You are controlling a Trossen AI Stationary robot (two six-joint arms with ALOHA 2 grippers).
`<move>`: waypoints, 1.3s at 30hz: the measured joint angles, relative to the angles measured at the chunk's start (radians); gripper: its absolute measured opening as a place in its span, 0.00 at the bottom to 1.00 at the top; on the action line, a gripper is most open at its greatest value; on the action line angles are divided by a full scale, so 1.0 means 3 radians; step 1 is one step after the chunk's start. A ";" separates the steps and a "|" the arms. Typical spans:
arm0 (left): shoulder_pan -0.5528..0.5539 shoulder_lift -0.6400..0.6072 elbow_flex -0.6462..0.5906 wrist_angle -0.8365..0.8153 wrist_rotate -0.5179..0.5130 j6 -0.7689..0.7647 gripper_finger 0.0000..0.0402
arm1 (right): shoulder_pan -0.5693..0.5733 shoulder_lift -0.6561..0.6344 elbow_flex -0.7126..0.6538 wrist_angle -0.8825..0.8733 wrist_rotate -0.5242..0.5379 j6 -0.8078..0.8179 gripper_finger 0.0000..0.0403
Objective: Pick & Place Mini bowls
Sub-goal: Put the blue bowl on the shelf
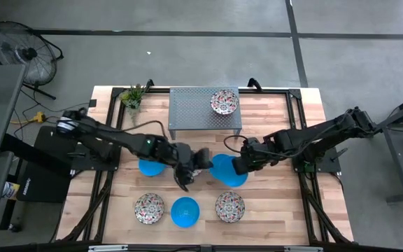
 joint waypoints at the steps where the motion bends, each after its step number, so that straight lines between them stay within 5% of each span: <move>1: -0.0026 0.0058 0.0041 0.0033 -0.0083 0.0105 0.27 | 0.0000 0.0000 0.0000 -0.0001 -0.0011 -0.0015 0.00; 15: -0.0089 0.0611 0.0636 -0.0130 -0.0248 0.0585 0.27 | -0.0124 0.0000 0.0000 -0.0050 -0.0290 -0.0268 0.00; 39: -0.0044 0.0697 0.0653 -0.0358 -0.0452 0.0805 0.27 | -0.0283 0.0000 -0.0001 -0.0026 -0.0457 -0.0433 0.00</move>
